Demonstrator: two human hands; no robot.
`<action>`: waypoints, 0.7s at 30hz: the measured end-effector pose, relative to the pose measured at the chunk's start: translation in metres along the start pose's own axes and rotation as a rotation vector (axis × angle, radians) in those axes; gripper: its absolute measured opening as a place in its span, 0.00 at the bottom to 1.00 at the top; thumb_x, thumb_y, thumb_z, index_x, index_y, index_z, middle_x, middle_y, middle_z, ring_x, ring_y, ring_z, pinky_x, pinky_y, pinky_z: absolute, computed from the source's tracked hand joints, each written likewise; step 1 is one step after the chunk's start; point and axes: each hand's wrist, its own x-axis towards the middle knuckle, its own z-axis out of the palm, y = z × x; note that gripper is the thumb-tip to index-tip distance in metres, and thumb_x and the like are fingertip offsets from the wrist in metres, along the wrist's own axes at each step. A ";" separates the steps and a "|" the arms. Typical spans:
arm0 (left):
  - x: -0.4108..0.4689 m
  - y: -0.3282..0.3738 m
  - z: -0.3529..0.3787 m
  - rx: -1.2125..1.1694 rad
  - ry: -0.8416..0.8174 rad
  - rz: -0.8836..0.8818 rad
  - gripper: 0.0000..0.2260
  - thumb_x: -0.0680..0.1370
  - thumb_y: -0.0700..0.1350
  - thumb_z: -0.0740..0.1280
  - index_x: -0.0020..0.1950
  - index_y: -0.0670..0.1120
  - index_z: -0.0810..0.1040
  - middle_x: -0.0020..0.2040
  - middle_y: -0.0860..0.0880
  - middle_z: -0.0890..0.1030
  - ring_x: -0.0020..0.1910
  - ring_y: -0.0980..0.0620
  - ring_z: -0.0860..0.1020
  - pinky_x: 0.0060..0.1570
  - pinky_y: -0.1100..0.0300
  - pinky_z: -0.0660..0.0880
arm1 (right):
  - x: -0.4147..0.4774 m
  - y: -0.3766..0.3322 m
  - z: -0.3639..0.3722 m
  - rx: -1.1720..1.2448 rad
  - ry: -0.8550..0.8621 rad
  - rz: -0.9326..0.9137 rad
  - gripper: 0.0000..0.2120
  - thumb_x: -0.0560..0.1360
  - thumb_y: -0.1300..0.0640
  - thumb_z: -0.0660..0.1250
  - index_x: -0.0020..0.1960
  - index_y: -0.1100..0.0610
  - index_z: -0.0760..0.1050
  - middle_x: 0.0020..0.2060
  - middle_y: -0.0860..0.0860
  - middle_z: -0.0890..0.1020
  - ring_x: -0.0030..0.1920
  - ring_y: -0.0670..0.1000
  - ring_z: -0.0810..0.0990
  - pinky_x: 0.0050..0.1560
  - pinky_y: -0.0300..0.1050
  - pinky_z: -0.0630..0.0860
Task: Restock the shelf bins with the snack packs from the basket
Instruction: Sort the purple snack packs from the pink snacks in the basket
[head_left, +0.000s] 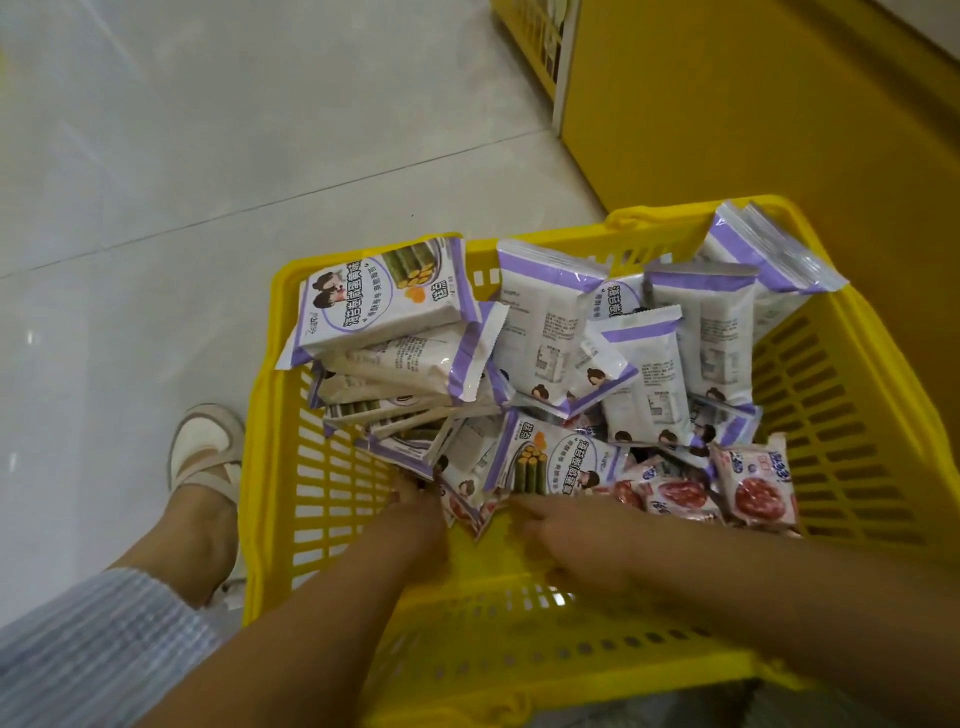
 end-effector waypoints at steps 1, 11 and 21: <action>0.001 0.000 0.000 0.004 -0.010 0.006 0.38 0.81 0.49 0.63 0.78 0.40 0.38 0.76 0.34 0.38 0.76 0.37 0.52 0.72 0.51 0.58 | -0.001 0.000 0.003 -0.018 0.046 0.005 0.24 0.78 0.58 0.62 0.73 0.55 0.63 0.76 0.52 0.54 0.63 0.57 0.73 0.58 0.52 0.76; -0.003 0.003 0.004 -0.167 -0.019 0.147 0.42 0.79 0.49 0.66 0.78 0.45 0.37 0.74 0.38 0.28 0.76 0.37 0.52 0.69 0.55 0.61 | 0.013 0.016 -0.002 -0.144 0.202 -0.032 0.27 0.76 0.64 0.61 0.74 0.54 0.61 0.78 0.52 0.52 0.58 0.56 0.77 0.46 0.48 0.74; 0.000 0.004 0.011 0.048 -0.085 0.101 0.34 0.80 0.53 0.64 0.77 0.39 0.53 0.77 0.40 0.33 0.76 0.33 0.40 0.72 0.46 0.58 | 0.015 0.022 0.008 -0.151 0.029 -0.050 0.33 0.76 0.64 0.62 0.77 0.50 0.54 0.74 0.55 0.63 0.68 0.58 0.68 0.65 0.55 0.68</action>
